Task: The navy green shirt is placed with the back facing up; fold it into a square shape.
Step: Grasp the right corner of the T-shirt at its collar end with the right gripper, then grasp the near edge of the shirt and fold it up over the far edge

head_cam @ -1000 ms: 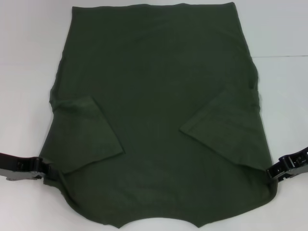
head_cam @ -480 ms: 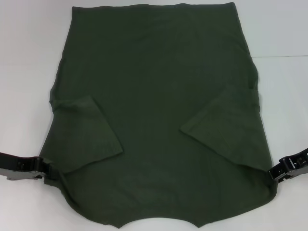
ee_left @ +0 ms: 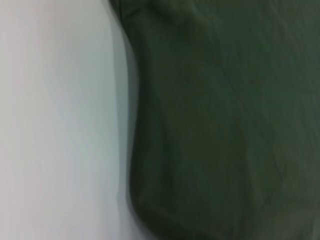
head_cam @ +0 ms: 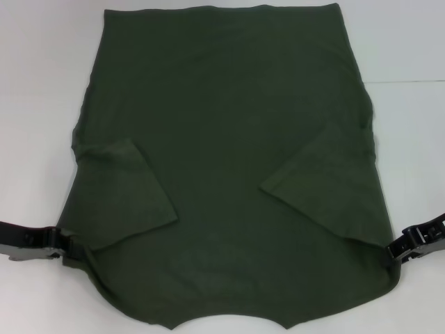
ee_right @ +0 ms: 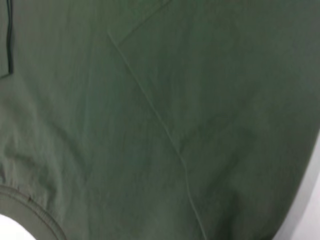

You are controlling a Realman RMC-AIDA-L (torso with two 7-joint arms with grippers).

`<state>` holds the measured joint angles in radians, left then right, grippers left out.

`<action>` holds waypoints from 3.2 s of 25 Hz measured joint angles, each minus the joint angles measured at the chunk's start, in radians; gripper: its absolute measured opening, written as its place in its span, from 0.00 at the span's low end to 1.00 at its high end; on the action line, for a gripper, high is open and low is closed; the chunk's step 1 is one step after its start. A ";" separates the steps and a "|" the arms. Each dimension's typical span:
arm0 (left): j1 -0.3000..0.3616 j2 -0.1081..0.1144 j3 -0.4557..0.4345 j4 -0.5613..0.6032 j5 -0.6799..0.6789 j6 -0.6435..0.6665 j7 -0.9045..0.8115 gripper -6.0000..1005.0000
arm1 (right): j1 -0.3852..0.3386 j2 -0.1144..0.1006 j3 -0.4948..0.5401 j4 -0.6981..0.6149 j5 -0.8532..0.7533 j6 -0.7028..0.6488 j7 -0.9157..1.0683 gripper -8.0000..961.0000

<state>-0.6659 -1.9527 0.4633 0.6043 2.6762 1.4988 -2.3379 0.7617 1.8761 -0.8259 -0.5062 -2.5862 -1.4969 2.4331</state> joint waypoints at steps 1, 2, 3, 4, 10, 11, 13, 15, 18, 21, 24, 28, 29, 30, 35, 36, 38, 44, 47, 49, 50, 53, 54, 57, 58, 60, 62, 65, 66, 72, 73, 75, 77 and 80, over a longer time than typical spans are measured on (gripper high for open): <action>0.000 0.000 0.000 0.000 0.000 0.000 0.000 0.04 | 0.000 0.000 0.000 -0.001 0.000 -0.001 0.000 0.35; 0.001 -0.001 0.000 0.000 0.000 -0.001 0.000 0.04 | 0.000 0.000 -0.001 -0.002 0.000 -0.002 0.001 0.35; 0.001 -0.001 0.000 0.000 -0.001 -0.001 0.000 0.04 | 0.000 0.000 -0.001 -0.003 0.001 -0.003 0.001 0.35; 0.001 -0.001 0.000 0.000 -0.001 -0.001 0.000 0.04 | 0.000 0.000 -0.001 -0.003 0.001 -0.003 0.002 0.35; -0.002 -0.002 0.002 0.000 -0.001 -0.003 0.000 0.04 | 0.005 0.000 -0.001 0.000 0.001 -0.003 0.000 0.35; -0.003 -0.002 0.001 0.000 -0.002 -0.004 0.000 0.04 | 0.005 0.000 -0.001 0.000 0.001 -0.002 -0.002 0.35; -0.003 -0.003 0.001 0.000 -0.003 -0.004 0.002 0.04 | 0.005 0.000 -0.001 0.001 0.001 0.000 -0.003 0.35; -0.004 -0.004 0.000 -0.001 -0.004 -0.005 0.003 0.04 | 0.005 0.002 -0.001 0.001 0.001 0.001 -0.005 0.35; -0.006 -0.005 0.000 -0.001 -0.004 -0.006 0.003 0.04 | 0.005 0.003 -0.001 0.001 0.001 0.003 -0.009 0.35; -0.010 -0.005 0.002 -0.002 -0.004 -0.008 0.004 0.04 | 0.005 0.003 -0.001 0.002 0.001 0.009 -0.010 0.33; -0.013 -0.005 0.005 -0.002 -0.004 -0.009 0.004 0.04 | 0.005 0.003 -0.001 0.002 0.000 0.011 -0.011 0.30; -0.016 -0.005 0.005 -0.002 -0.004 -0.009 0.004 0.04 | 0.006 0.005 -0.001 0.003 0.000 0.020 -0.013 0.27; -0.016 -0.005 0.006 -0.002 -0.004 -0.009 0.004 0.04 | 0.006 0.005 -0.001 0.003 0.000 0.019 -0.016 0.26; -0.017 -0.005 0.006 -0.002 -0.004 -0.009 0.004 0.04 | 0.006 0.007 -0.001 0.003 0.000 0.014 -0.026 0.25; -0.019 -0.005 0.006 -0.001 -0.004 -0.009 0.003 0.04 | 0.008 0.015 -0.001 -0.005 0.000 -0.007 -0.063 0.18; -0.019 -0.005 0.006 -0.001 -0.004 -0.009 0.003 0.04 | 0.008 0.015 0.001 -0.006 0.000 -0.005 -0.062 0.17; -0.019 -0.005 0.006 -0.001 -0.004 -0.008 0.003 0.04 | 0.006 0.013 0.002 -0.007 0.000 -0.001 -0.062 0.14; -0.023 -0.005 0.006 -0.001 -0.004 -0.003 0.003 0.04 | 0.002 0.015 0.000 -0.007 0.000 0.004 -0.067 0.06; -0.023 -0.005 0.006 -0.002 -0.004 -0.003 0.004 0.04 | 0.000 0.015 -0.001 -0.008 0.000 0.008 -0.077 0.06; -0.023 -0.005 0.006 -0.003 -0.004 -0.003 0.004 0.04 | -0.002 0.015 -0.001 -0.008 0.000 0.007 -0.087 0.06; -0.022 -0.005 0.006 -0.003 -0.004 -0.002 0.005 0.04 | -0.003 0.014 -0.001 -0.008 0.000 0.005 -0.092 0.06; -0.019 -0.004 0.004 -0.002 -0.004 0.001 0.010 0.04 | -0.010 0.007 0.004 -0.010 0.001 0.000 -0.109 0.07; -0.018 -0.002 0.003 -0.001 -0.004 0.005 0.014 0.04 | -0.012 0.004 0.007 -0.011 0.002 -0.003 -0.116 0.07; -0.015 0.004 -0.002 0.004 -0.010 0.031 0.033 0.04 | -0.020 -0.001 0.010 -0.027 0.006 -0.017 -0.131 0.07; -0.014 0.006 -0.003 0.005 -0.017 0.041 0.040 0.04 | -0.024 -0.003 0.013 -0.035 0.007 -0.021 -0.134 0.07; -0.011 0.010 -0.006 0.008 -0.027 0.054 0.048 0.04 | -0.031 -0.006 0.024 -0.054 0.007 -0.029 -0.138 0.07; -0.010 0.015 -0.010 0.010 -0.029 0.061 0.052 0.04 | -0.036 -0.009 0.043 -0.065 0.007 -0.041 -0.148 0.07; -0.010 0.019 -0.013 0.012 -0.029 0.077 0.057 0.04 | -0.038 -0.013 0.074 -0.071 0.007 -0.063 -0.168 0.08; -0.010 0.020 -0.013 0.013 -0.029 0.083 0.058 0.04 | -0.039 -0.014 0.079 -0.073 0.006 -0.070 -0.173 0.08; -0.014 0.030 -0.012 0.031 -0.025 0.131 0.063 0.04 | -0.045 -0.022 0.081 -0.091 0.002 -0.102 -0.204 0.08; -0.015 0.037 -0.012 0.037 -0.025 0.153 0.066 0.04 | -0.047 -0.024 0.081 -0.093 0.002 -0.103 -0.208 0.08; -0.015 0.040 -0.013 0.039 -0.025 0.169 0.072 0.04 | -0.055 -0.027 0.081 -0.106 0.002 -0.109 -0.216 0.09; -0.016 0.044 -0.012 0.040 -0.026 0.193 0.081 0.04 | -0.065 -0.028 0.084 -0.123 0.004 -0.119 -0.230 0.09; -0.018 0.046 -0.009 0.044 -0.022 0.212 0.085 0.04 | -0.073 -0.030 0.092 -0.138 0.007 -0.137 -0.252 0.09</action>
<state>-0.6838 -1.9065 0.4547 0.6486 2.6546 1.7109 -2.2529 0.6891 1.8459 -0.7341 -0.6438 -2.5794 -1.6341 2.1808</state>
